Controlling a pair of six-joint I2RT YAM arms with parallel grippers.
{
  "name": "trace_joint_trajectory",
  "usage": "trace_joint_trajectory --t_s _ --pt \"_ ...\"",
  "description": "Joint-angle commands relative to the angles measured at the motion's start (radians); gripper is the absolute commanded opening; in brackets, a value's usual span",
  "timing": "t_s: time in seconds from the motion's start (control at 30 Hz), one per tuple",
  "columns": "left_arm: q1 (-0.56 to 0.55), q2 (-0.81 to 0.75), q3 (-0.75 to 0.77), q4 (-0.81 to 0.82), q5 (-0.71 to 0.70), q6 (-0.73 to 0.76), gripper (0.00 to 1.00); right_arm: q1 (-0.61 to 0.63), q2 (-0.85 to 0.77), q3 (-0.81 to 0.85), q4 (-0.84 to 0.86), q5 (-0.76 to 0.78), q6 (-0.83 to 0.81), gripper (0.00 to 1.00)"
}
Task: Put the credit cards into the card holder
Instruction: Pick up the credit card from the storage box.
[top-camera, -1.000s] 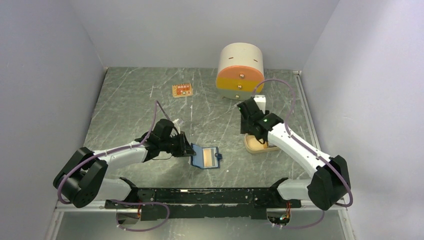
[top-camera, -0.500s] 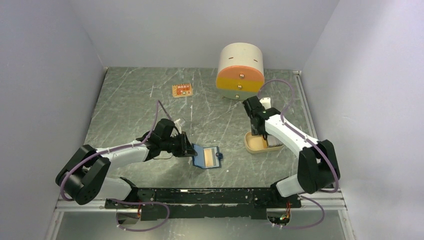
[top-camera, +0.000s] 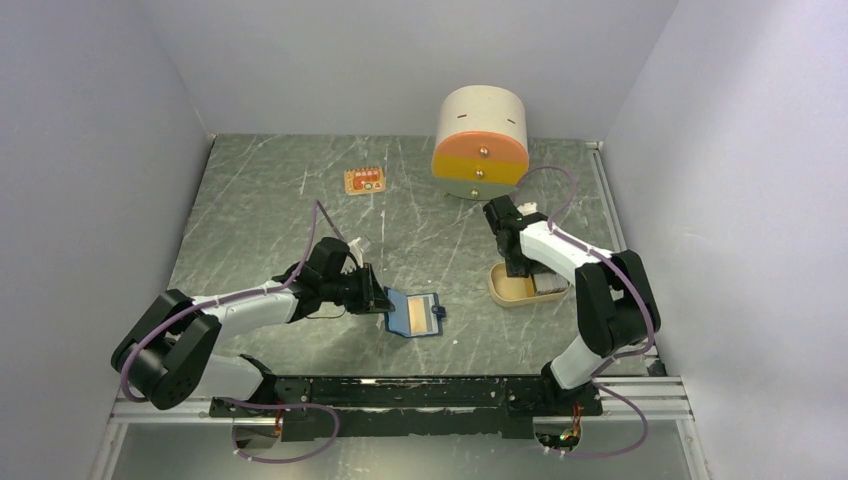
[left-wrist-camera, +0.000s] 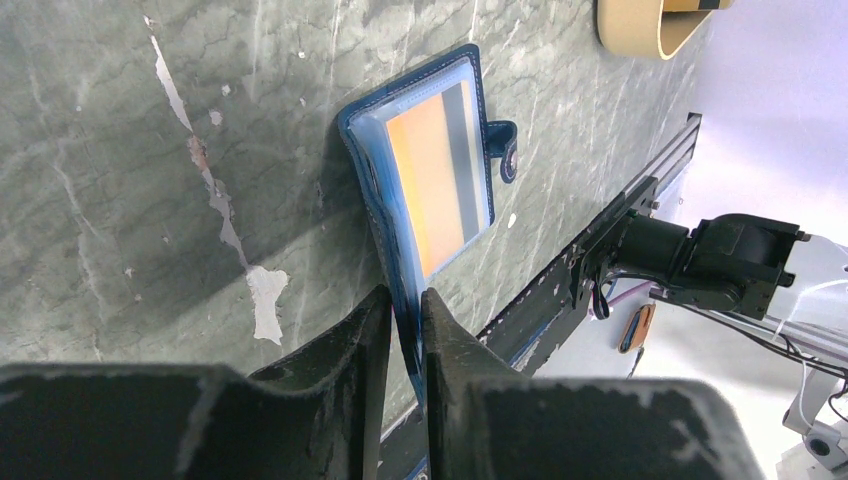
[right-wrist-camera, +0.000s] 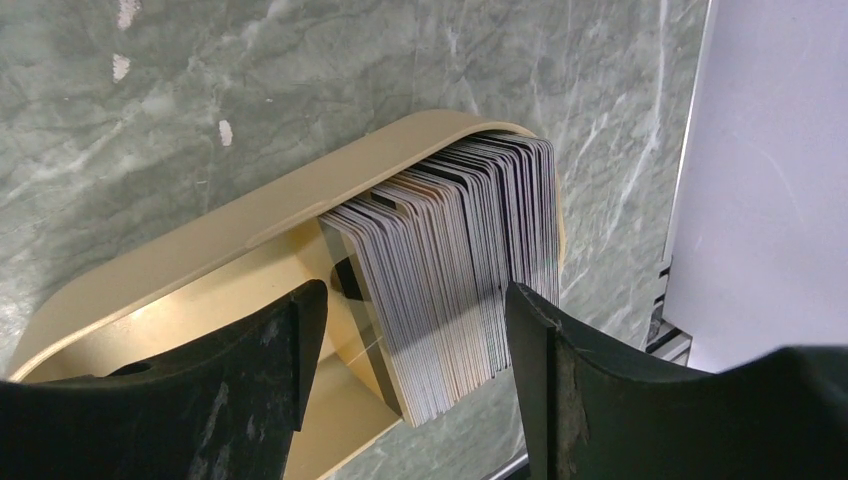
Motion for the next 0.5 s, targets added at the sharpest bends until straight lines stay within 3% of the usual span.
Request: trace_joint_trajectory --t_s 0.0,0.47 --pt "0.006 0.001 0.000 0.020 0.005 0.011 0.22 -0.007 0.011 0.016 -0.009 0.053 -0.004 0.69" --pt "0.007 -0.010 -0.007 0.016 0.003 0.014 0.22 -0.006 -0.029 0.063 -0.053 0.089 0.002 0.56"
